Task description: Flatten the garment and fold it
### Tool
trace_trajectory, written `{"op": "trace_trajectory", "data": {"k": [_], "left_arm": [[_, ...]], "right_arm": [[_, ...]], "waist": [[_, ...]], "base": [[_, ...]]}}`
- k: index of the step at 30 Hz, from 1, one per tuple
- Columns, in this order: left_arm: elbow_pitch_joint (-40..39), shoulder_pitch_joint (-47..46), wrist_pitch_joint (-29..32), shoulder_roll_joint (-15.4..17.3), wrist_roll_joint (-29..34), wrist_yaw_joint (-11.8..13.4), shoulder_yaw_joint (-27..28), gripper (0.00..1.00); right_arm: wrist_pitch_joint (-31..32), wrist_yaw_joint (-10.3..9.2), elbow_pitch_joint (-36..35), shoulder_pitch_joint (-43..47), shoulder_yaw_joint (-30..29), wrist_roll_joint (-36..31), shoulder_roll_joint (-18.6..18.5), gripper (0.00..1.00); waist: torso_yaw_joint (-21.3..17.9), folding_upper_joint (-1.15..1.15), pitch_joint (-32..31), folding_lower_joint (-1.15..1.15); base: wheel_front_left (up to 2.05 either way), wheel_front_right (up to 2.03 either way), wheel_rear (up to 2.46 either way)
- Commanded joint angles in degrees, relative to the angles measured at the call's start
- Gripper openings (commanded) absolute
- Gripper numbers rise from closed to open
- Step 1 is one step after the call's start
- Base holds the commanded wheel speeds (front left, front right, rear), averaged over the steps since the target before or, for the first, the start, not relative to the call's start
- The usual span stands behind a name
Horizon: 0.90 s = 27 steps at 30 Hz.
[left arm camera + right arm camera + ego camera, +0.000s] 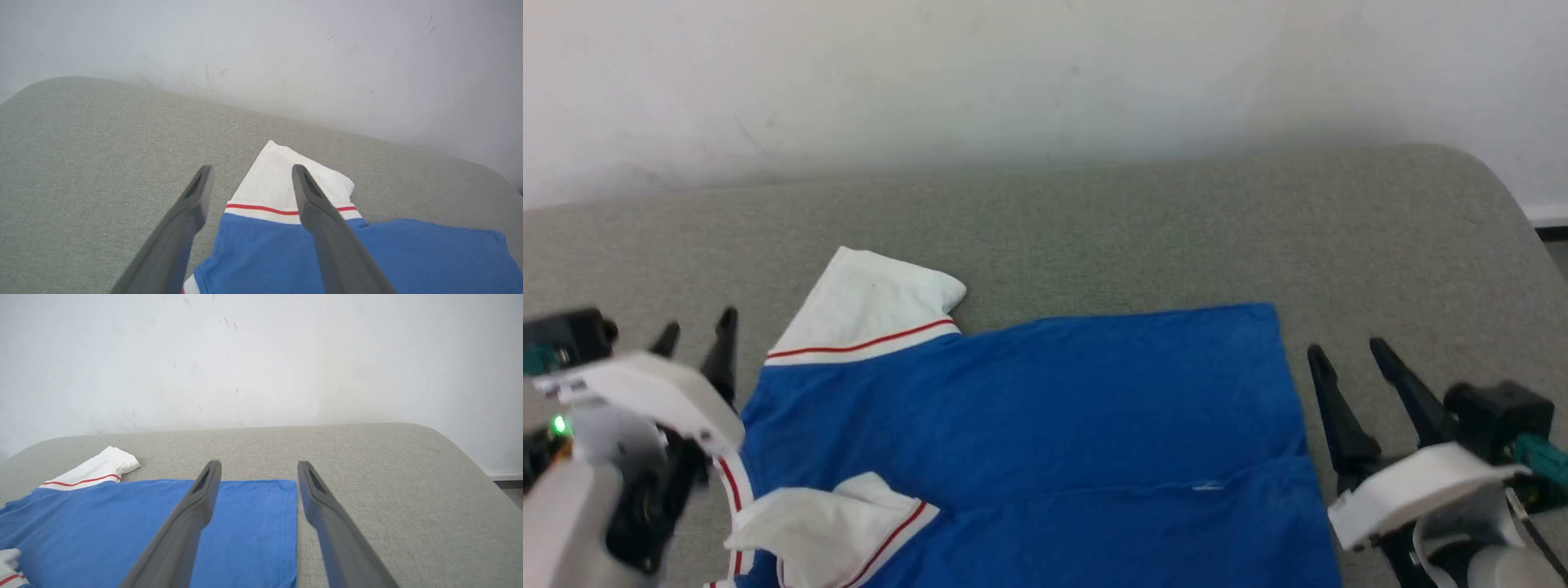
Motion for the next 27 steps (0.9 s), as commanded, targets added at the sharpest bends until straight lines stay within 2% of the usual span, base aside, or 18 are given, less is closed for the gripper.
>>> {"op": "trace_trajectory", "data": {"k": [1,10,17,21,27], "left_arm": [[1.8,-3.3,-0.3,-0.2,0.2,-1.0,0.2,1.0],[20.9,-24.0,2.0,0.6,0.1,-10.3,-1.6,1.0],[32.2,-34.2,10.7,2.0,-1.0,-15.9,-4.2,1.0],[37.0,-37.3,16.2,2.9,-1.2,-17.8,-6.0,1.0],[42.5,-37.6,26.5,4.0,-1.6,-17.8,-8.7,1.0]], "right_arm": [[-0.7,-0.03,-0.9,-1.7,0.6,-0.6,0.4,1.0],[-3.0,-0.03,-2.4,-7.6,3.8,-0.9,0.9,1.0],[-4.4,-0.03,-0.7,-9.3,4.9,1.2,1.0,1.0],[-5.3,-0.03,0.1,-9.9,5.6,2.1,1.0,1.0],[-5.8,-0.03,1.1,-10.1,6.2,3.0,1.0,1.0]], "waist": [[-3.2,0.0,4.4,-0.01],[-9.3,0.0,12.2,-0.01],[-12.4,0.0,16.4,-0.01],[-13.7,0.0,18.2,-0.01],[-14.4,0.0,19.4,-0.01]], "base": [[0.0,0.0,0.0],[0.0,0.0,0.0],[0.0,0.0,0.0],[0.0,0.0,0.0],[0.0,0.0,0.0]]}}
